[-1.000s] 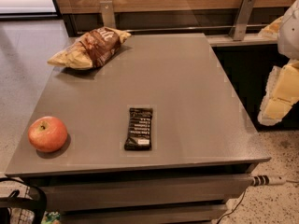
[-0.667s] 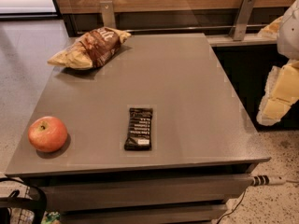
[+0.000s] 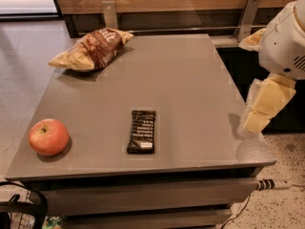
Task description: Move apple near brown chip bag
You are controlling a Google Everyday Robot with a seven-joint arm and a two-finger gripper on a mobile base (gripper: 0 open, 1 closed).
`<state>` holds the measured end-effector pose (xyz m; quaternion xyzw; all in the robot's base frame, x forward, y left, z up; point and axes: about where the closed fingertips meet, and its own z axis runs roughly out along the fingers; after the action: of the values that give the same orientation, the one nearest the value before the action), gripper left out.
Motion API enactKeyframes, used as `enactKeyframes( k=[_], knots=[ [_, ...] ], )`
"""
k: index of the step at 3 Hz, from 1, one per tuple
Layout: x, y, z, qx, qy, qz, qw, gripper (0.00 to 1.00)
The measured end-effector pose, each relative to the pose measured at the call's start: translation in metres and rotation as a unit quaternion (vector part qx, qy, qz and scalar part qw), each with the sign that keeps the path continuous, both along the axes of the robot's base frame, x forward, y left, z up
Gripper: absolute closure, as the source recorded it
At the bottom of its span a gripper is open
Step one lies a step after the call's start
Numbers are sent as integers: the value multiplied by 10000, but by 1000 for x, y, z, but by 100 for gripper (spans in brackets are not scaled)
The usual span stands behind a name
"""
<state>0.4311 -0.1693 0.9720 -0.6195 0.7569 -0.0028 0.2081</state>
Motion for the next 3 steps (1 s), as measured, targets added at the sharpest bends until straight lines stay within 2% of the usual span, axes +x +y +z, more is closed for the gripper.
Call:
enactKeyframes(
  k=[1,2,3],
  knots=[
    [0,47,-25,489,123,229,9985,0],
    [9,100,-54,1170,230,484,9917,0],
    [16,138,-62,1692,239,806,9820,0]
  ],
)
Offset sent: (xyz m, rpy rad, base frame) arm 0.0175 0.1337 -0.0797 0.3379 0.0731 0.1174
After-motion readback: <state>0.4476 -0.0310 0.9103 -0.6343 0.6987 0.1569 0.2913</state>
